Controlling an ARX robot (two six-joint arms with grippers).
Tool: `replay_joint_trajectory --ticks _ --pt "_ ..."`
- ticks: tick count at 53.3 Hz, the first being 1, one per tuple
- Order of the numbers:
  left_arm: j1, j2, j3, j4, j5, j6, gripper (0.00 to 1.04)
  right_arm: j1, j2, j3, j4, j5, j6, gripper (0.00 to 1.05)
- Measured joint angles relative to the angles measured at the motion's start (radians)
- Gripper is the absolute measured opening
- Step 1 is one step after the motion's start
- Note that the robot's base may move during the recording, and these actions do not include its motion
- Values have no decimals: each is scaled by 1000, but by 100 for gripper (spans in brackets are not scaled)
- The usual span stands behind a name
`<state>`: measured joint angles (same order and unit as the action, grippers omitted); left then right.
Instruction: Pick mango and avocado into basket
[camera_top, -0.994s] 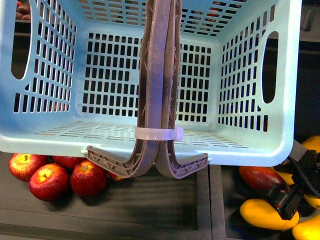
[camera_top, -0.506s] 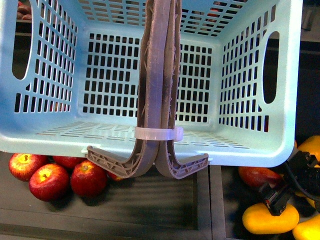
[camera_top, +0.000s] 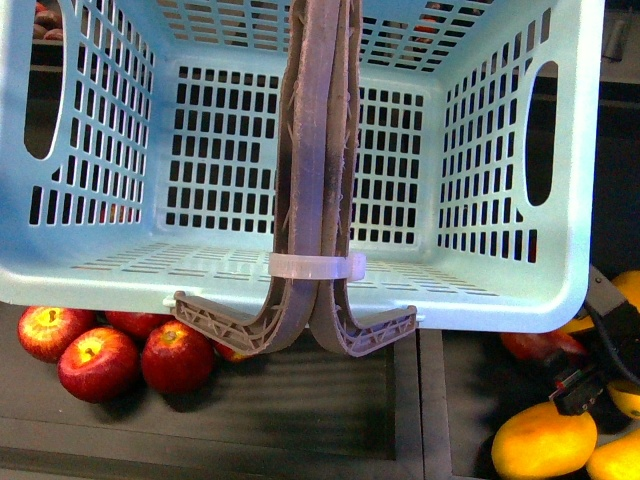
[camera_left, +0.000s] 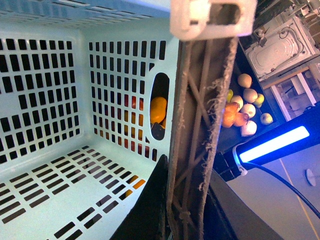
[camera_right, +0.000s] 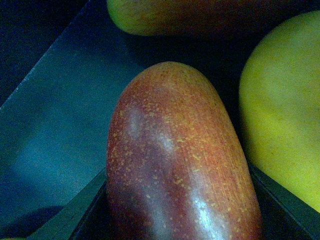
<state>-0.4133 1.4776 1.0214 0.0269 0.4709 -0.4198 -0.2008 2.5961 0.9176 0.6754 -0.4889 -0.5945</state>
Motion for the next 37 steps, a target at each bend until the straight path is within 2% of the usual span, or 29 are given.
replay_joint_trajectory --ticks 14,24,37 --pt "0 0 0 0 0 0 13 -99 -212 -29 53 -15 162 66" --pt "0 0 0 0 0 0 13 -163 -406 -69 50 -66 288 66" --pt "0 0 0 0 0 0 13 -146 -712 -185 38 -182 451 66"
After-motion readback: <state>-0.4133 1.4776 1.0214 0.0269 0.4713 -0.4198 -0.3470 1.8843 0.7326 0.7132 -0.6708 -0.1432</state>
